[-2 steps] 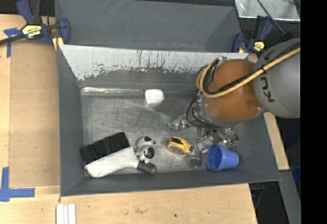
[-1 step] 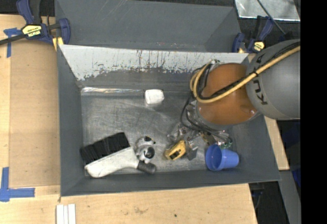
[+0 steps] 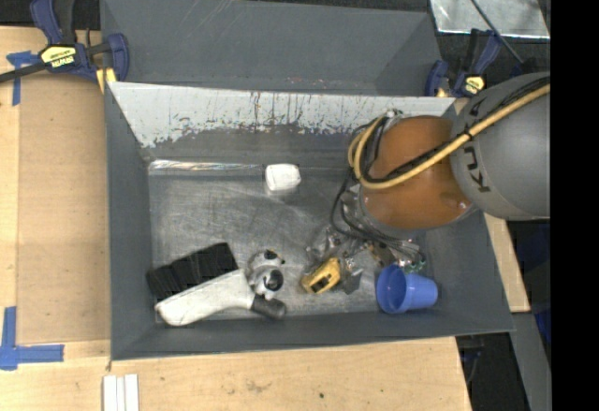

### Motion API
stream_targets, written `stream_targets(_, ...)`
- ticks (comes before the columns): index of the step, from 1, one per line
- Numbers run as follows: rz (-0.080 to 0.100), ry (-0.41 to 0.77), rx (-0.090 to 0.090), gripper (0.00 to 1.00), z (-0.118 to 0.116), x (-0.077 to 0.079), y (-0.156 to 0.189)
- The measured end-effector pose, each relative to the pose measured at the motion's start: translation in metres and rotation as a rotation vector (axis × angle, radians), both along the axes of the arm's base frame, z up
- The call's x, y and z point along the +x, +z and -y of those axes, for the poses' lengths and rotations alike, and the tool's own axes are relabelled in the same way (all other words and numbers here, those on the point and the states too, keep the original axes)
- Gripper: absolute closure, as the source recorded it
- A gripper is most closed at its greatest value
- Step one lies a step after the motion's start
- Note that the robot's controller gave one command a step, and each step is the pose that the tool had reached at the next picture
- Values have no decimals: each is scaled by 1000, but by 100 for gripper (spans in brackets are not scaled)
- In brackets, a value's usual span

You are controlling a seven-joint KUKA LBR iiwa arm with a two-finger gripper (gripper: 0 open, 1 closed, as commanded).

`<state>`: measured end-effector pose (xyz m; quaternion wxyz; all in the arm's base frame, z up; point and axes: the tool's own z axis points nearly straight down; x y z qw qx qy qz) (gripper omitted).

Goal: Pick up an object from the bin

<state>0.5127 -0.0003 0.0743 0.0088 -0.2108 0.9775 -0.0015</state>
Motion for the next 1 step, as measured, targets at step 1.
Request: stream_targets(1,-7,90,-1,100,-22,6,176)
